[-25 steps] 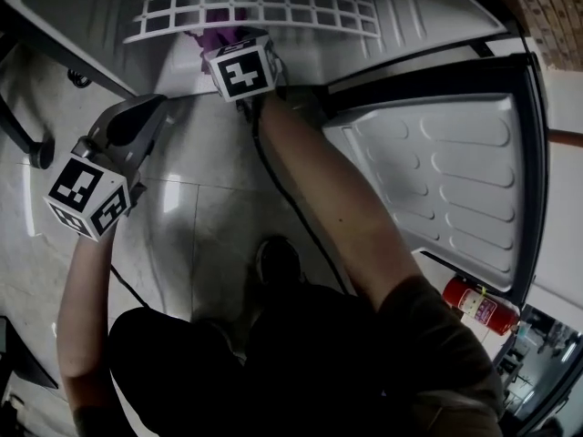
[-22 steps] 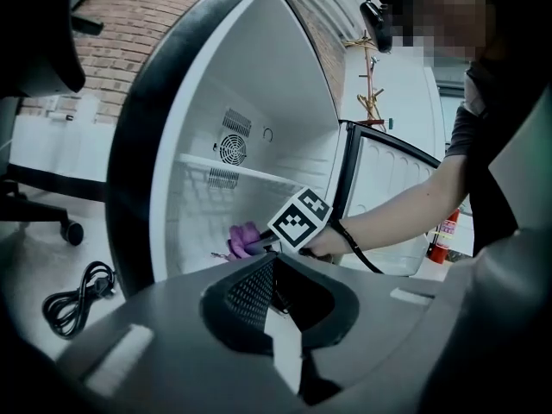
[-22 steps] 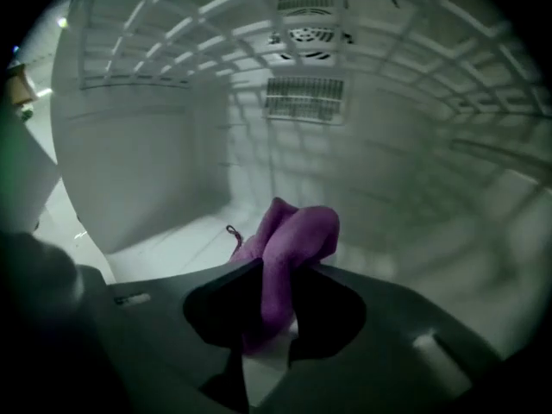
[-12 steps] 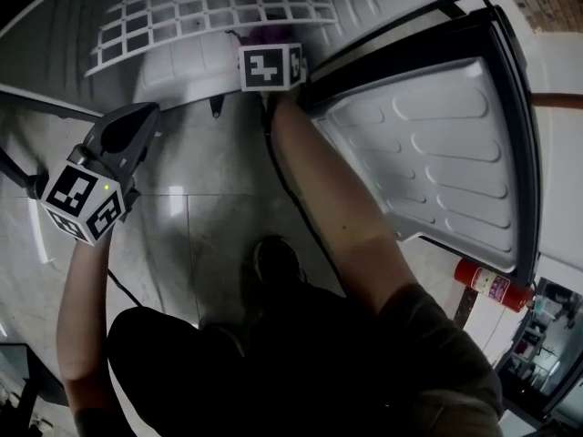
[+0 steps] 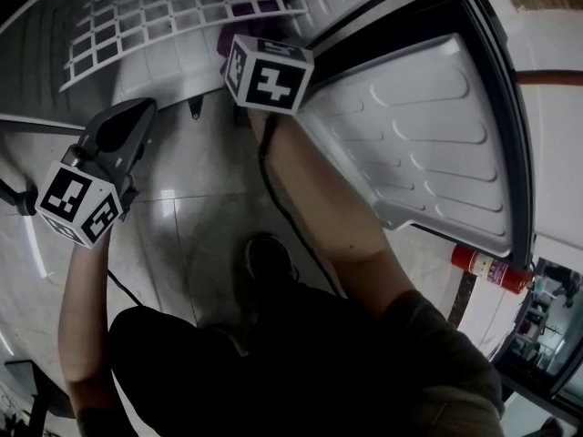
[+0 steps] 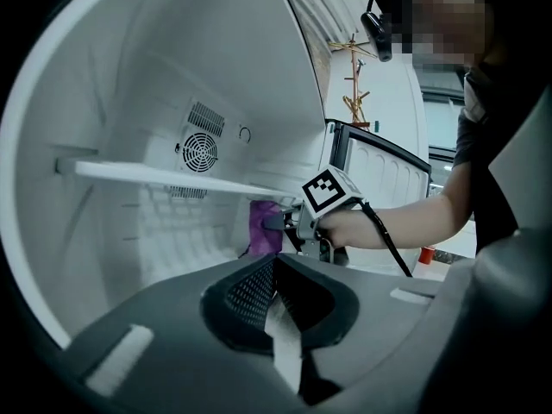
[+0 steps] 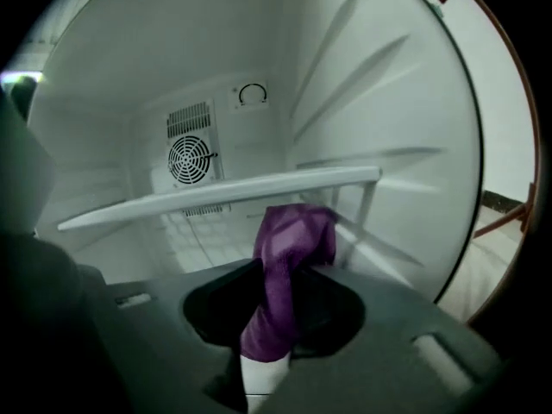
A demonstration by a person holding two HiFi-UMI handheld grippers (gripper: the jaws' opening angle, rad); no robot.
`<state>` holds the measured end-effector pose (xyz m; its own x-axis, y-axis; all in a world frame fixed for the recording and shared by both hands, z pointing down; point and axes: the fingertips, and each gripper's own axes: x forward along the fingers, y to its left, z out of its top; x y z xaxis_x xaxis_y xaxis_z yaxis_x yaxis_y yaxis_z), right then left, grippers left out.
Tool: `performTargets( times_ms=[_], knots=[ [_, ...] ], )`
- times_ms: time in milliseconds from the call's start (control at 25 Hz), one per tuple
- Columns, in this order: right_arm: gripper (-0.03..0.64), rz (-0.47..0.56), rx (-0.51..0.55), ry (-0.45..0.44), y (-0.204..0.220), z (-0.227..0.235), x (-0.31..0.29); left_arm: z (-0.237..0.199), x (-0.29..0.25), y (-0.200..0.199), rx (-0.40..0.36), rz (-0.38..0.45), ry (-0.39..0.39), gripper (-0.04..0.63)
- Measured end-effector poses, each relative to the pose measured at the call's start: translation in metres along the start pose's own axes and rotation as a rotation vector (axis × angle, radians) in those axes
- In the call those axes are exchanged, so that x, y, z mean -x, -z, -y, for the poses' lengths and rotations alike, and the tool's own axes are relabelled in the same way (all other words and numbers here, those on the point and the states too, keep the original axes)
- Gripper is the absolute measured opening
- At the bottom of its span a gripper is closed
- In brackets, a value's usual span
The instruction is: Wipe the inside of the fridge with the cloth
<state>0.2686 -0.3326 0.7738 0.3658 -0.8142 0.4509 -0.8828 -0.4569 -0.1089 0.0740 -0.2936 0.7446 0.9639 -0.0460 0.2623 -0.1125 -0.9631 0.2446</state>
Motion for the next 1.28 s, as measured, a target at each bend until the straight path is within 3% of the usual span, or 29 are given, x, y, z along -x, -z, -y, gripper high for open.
performTargets(
  times_ms=[600,760,960,1280],
  knots=[
    [0.081,-0.267,-0.284,0.129,0.092,0.036,-0.023,0.010,0.011,0.021,0.018,-0.037,0.010,0.017],
    [0.081,-0.270,-0.272,0.116,0.098,0.033,-0.025,0.010,0.011,0.021,0.035,-0.010,0.004,0.017],
    [0.081,-0.238,-0.298,0.058,0.096,0.018,-0.023,0.009,0.020,0.015,0.034,0.000,-0.006,0.017],
    [0.081,-0.286,-0.225,-0.165,0.114,-0.049,-0.020,0.010,0.033,0.019,0.082,0.012,-0.041,0.017]
  ],
)
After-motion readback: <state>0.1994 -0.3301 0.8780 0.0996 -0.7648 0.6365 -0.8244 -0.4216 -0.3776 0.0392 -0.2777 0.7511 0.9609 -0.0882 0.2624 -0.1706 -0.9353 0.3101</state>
